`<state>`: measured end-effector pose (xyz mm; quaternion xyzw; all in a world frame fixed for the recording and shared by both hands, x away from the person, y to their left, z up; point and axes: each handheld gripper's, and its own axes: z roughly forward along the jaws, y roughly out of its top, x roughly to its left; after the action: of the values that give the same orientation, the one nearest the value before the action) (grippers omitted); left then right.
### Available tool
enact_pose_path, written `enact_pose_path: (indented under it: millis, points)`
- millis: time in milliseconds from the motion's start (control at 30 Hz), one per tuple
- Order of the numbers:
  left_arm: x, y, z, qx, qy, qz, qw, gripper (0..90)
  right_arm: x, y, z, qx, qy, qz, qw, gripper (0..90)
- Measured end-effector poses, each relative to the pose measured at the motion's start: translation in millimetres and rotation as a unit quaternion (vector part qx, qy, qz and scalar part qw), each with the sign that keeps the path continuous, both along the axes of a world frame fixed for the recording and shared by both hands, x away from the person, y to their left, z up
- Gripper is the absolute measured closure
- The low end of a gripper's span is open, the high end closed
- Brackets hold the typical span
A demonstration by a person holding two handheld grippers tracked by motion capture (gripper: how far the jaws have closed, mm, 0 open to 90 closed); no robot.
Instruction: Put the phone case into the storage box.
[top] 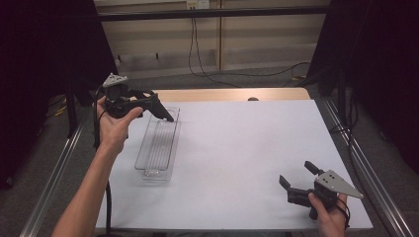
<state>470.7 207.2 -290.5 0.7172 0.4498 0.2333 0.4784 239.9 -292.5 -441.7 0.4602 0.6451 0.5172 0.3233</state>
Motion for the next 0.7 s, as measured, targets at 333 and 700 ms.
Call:
enact_pose_path:
  millis: [333,700]
  points:
    - [11.5,-6.8,-6.0,0.011,0.009,0.014,0.9998,14.0,0.1,0.0,-0.3,-0.001,0.000,0.001,1.0000,0.1]
    - [24.6,-14.2,-12.5,0.009,0.013,0.037,0.9992,14.0,0.2,-0.8,-1.2,-0.001,0.005,0.004,1.0000,0.1]
